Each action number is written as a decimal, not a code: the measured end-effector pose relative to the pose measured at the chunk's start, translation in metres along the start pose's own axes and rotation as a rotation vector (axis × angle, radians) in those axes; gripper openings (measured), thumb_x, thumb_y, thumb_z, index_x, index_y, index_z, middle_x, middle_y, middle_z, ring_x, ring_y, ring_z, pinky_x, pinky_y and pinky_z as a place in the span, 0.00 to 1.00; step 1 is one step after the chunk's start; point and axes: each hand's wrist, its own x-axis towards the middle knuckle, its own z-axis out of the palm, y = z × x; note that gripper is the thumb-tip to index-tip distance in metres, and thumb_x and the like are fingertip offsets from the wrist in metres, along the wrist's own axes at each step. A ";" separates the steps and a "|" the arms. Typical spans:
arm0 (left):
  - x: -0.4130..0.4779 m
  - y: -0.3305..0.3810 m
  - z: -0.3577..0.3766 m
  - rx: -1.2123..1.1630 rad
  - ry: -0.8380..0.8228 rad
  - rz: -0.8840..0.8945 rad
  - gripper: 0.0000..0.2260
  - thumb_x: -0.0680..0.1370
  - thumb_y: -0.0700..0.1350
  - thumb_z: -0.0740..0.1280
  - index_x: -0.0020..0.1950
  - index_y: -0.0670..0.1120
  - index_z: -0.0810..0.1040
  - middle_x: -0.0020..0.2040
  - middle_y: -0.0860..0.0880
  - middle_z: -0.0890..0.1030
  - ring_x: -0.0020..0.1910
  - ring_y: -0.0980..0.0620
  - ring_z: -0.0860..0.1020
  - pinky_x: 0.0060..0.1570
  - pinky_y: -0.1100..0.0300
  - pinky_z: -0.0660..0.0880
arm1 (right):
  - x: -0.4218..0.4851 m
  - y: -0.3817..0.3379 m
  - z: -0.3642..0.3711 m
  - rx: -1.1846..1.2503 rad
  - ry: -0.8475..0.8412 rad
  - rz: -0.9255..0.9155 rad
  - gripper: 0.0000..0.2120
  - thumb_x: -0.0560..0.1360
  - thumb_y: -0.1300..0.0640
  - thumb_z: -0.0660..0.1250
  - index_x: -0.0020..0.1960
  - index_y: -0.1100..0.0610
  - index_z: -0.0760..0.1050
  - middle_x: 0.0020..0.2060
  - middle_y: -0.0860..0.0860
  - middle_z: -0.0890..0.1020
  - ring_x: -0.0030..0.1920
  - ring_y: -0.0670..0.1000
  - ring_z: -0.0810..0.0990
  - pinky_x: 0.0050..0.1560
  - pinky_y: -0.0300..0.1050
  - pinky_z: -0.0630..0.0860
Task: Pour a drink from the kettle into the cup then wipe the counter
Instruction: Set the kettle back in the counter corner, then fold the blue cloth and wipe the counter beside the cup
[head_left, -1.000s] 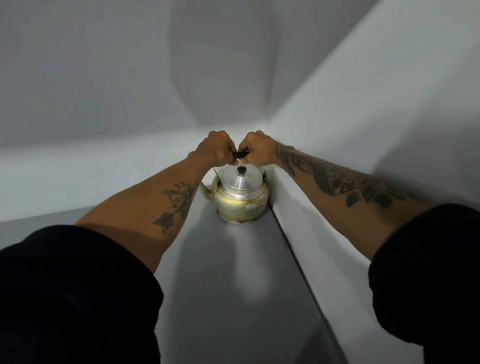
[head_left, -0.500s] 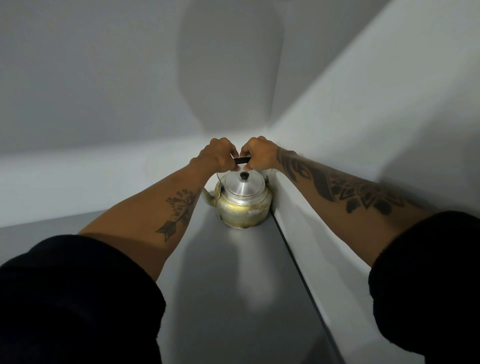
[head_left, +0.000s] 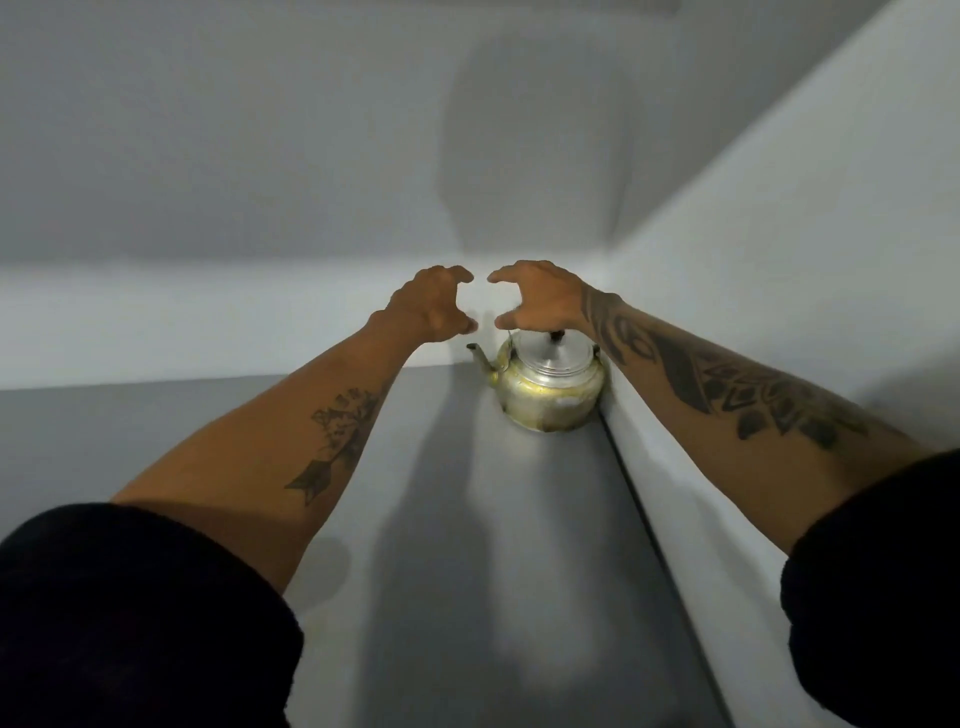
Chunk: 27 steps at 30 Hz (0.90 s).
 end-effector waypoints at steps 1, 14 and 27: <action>-0.019 -0.012 -0.008 0.013 0.012 -0.014 0.32 0.72 0.51 0.73 0.74 0.51 0.65 0.72 0.46 0.69 0.71 0.45 0.68 0.67 0.48 0.68 | -0.003 -0.016 0.006 0.001 -0.004 -0.014 0.33 0.73 0.46 0.69 0.74 0.49 0.62 0.74 0.52 0.65 0.74 0.55 0.63 0.70 0.51 0.63; -0.295 -0.241 -0.062 0.028 0.174 -0.407 0.26 0.75 0.50 0.68 0.72 0.48 0.68 0.70 0.42 0.72 0.69 0.42 0.70 0.67 0.46 0.69 | -0.056 -0.337 0.120 0.103 -0.156 -0.451 0.29 0.71 0.45 0.68 0.70 0.51 0.69 0.70 0.51 0.72 0.69 0.54 0.70 0.68 0.51 0.69; -0.453 -0.325 0.032 -0.041 0.029 -0.758 0.27 0.76 0.53 0.66 0.69 0.40 0.65 0.66 0.40 0.70 0.66 0.38 0.69 0.62 0.45 0.68 | -0.084 -0.498 0.286 -0.092 -0.455 -0.388 0.22 0.73 0.57 0.65 0.66 0.61 0.72 0.67 0.62 0.74 0.66 0.62 0.73 0.66 0.52 0.72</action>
